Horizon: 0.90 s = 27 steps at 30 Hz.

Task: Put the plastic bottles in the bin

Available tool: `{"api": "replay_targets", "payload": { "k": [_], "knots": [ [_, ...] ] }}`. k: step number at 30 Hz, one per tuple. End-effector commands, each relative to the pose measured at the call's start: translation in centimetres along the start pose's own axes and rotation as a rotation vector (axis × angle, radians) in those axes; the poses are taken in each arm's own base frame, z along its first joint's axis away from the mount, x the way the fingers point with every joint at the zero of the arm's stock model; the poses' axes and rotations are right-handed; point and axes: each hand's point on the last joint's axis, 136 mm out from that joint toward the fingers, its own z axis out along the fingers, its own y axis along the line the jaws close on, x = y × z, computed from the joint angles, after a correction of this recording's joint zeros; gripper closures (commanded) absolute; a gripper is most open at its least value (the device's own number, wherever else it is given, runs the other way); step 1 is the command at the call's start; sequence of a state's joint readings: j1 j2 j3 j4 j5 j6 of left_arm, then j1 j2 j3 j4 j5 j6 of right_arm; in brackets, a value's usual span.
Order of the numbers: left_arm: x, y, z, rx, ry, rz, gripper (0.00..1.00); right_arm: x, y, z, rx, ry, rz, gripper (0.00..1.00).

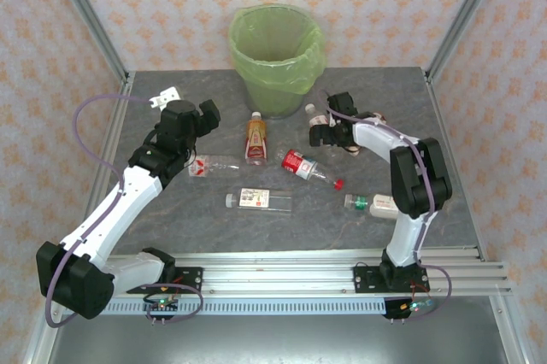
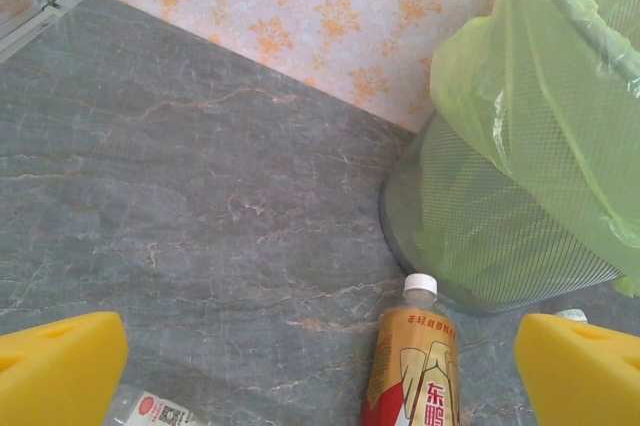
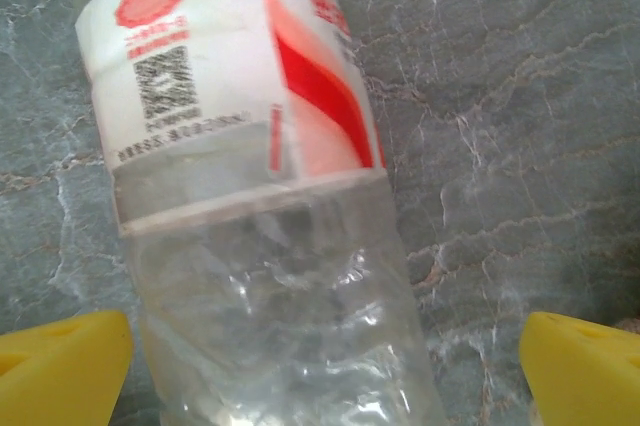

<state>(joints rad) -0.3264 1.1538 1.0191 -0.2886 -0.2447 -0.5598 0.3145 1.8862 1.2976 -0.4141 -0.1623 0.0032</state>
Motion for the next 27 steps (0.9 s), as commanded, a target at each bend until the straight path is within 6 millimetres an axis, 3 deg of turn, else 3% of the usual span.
{"api": "replay_targets", "payload": {
  "k": [1,10,15,20,27],
  "knots": [
    [-0.6,1.2,-0.4,-0.050,-0.020,-0.009,0.00,-0.3,-0.7,0.6,0.067,0.043,-0.048,0.02],
    [-0.2,2.1,-0.5,-0.084,-0.011,0.008,0.00,-1.0,0.5,3.0,0.024,0.104,-0.103,0.07],
    [-0.1,2.2,-0.5,-0.088,-0.006,0.005,0.00,-1.7,0.6,3.0,0.022,0.082,-0.097,0.10],
    [0.0,2.7,-0.7,-0.099,-0.005,0.010,0.00,-1.9,-0.1,3.2,0.062,0.076,-0.067,0.19],
    [0.0,3.7,-0.6,-0.143,-0.019,0.004,0.00,-2.2,-0.2,1.8,0.058,0.006,-0.040,0.30]
  ]
}}
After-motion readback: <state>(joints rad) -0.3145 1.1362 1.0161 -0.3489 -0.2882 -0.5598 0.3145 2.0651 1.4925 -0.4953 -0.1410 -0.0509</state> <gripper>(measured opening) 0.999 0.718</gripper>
